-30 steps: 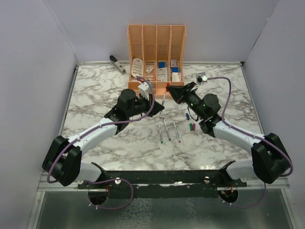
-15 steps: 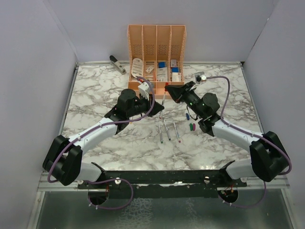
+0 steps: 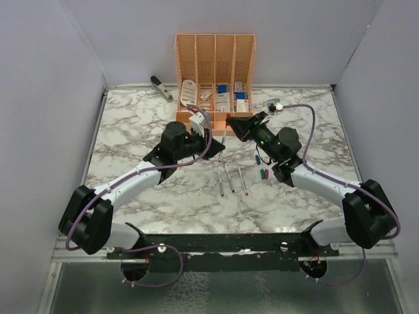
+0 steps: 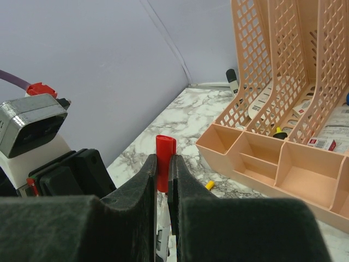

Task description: Insert the pens into the pen caps

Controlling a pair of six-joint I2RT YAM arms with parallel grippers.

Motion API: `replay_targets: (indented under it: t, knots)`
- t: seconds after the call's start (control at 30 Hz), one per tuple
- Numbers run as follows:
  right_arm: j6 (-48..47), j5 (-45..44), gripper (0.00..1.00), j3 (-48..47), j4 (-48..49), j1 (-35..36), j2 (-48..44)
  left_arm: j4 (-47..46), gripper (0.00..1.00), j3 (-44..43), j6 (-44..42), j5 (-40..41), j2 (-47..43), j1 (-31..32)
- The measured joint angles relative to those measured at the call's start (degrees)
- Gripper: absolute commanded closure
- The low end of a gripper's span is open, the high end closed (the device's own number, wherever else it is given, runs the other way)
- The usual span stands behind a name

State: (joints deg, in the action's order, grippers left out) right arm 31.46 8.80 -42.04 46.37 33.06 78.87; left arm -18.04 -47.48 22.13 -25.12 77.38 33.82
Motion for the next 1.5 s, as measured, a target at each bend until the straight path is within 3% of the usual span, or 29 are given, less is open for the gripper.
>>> replay_targets:
  t: [1.5]
  knots:
    - [-0.6, 1.6, 0.99, 0.0, 1.8, 1.2, 4.6, -0.5, 1.0, -0.9, 0.3, -1.4, 1.7, -1.9]
